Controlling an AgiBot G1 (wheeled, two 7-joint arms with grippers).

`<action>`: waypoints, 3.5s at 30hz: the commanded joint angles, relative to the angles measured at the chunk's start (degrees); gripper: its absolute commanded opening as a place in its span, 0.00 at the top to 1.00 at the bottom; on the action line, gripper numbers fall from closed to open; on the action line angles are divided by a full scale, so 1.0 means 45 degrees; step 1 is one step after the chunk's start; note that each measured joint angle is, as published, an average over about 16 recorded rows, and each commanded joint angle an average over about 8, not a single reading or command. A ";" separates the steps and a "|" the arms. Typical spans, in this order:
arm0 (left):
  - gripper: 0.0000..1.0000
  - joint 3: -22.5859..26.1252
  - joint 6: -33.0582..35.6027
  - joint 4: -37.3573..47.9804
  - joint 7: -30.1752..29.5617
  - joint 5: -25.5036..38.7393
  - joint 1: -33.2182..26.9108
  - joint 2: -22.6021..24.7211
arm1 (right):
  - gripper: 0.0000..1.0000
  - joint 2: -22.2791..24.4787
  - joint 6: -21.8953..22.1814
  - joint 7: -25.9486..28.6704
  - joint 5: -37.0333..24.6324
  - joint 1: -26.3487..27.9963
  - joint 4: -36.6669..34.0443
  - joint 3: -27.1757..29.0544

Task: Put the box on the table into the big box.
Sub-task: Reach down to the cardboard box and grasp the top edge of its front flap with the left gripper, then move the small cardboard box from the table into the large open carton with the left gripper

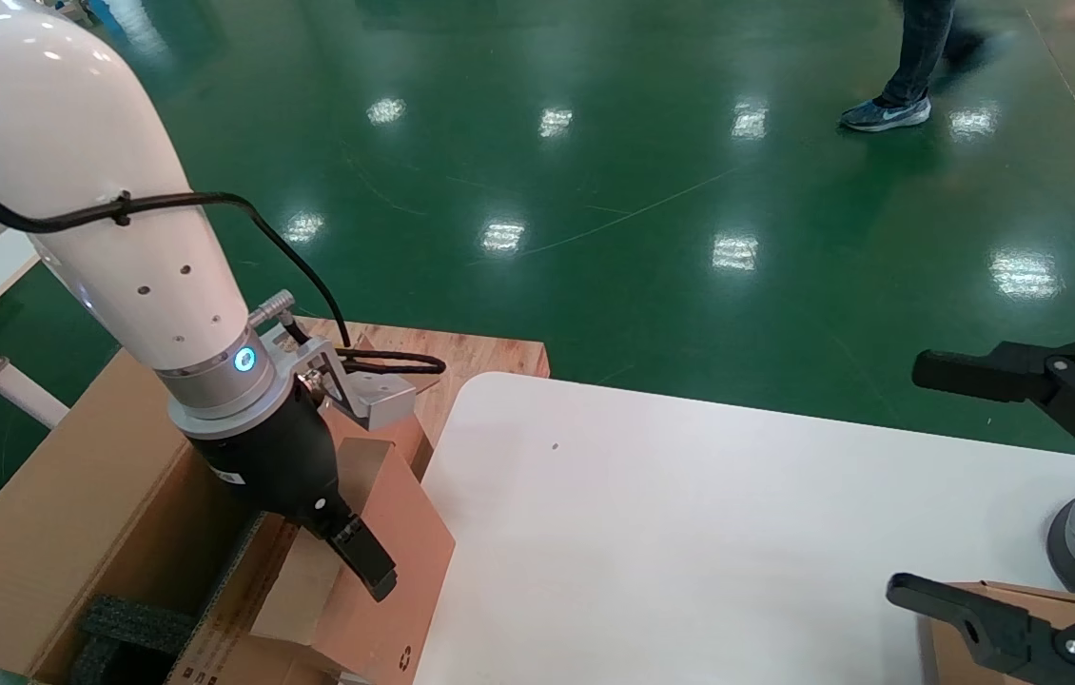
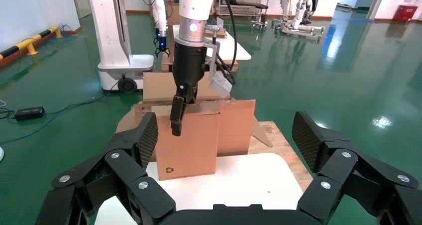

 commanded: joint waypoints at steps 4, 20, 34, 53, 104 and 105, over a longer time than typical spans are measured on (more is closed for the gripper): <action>1.00 0.0002 -0.0003 0.0013 0.0003 -0.0010 0.0007 0.0000 | 1.00 0.0001 0.0001 0.0000 0.0001 -0.0001 -0.0001 0.0000; 1.00 -0.0010 -0.0004 -0.0004 0.0005 -0.0003 0.0004 -0.0006 | 0.00 0.0001 0.0001 0.0000 0.0001 -0.0001 -0.0001 0.0001; 1.00 -0.0098 -0.0064 -0.0003 0.0128 0.0181 -0.0130 -0.0020 | 0.00 0.0001 0.0001 0.0000 0.0001 -0.0001 -0.0001 0.0000; 1.00 -0.2516 -0.0974 -0.0567 0.1651 0.2128 -0.2339 -0.1156 | 0.00 0.0001 0.0001 0.0000 0.0001 -0.0001 -0.0001 0.0000; 1.00 0.1876 0.0464 0.1698 0.3227 0.3874 -0.3328 -0.3004 | 0.00 0.0001 0.0001 0.0000 0.0001 -0.0001 -0.0001 0.0000; 1.00 0.2125 0.0550 0.1968 0.3226 0.3737 -0.3316 -0.2903 | 0.00 0.0001 0.0001 0.0000 0.0001 -0.0001 -0.0001 0.0000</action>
